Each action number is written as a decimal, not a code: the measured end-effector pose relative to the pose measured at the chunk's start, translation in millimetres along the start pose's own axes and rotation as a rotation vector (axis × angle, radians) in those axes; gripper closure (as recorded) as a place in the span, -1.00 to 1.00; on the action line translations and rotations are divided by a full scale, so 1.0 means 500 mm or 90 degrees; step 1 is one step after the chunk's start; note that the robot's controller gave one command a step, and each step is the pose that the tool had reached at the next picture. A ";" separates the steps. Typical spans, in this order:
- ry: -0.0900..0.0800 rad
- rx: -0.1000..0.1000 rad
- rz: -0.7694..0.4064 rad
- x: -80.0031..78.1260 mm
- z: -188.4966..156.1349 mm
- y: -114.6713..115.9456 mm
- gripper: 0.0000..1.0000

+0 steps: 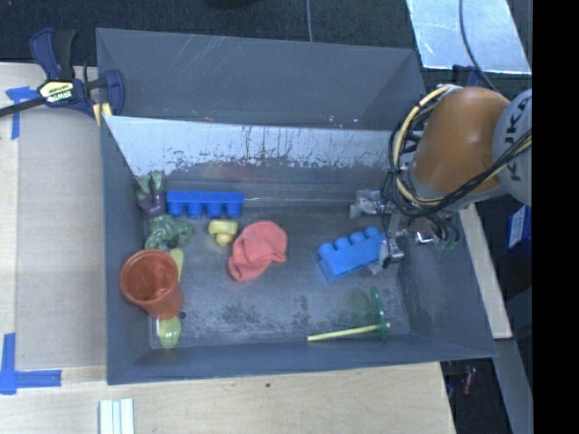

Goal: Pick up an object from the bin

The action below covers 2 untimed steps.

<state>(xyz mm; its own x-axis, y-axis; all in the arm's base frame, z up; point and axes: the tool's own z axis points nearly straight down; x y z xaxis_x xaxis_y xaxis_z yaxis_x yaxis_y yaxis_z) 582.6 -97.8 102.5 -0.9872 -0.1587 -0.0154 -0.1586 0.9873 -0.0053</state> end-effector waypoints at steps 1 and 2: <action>-0.002 0.002 -0.094 -0.042 0.063 -0.013 -1.00; -0.006 0.002 -0.047 -0.008 0.056 0.019 1.00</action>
Offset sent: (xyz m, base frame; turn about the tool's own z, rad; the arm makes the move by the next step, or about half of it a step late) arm -0.0012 0.0111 -0.0325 -0.0740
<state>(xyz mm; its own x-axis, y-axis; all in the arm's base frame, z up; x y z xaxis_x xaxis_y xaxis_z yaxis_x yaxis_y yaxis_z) 585.5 -87.7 74.3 -0.9727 -0.2309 -0.0237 -0.2307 0.9730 -0.0092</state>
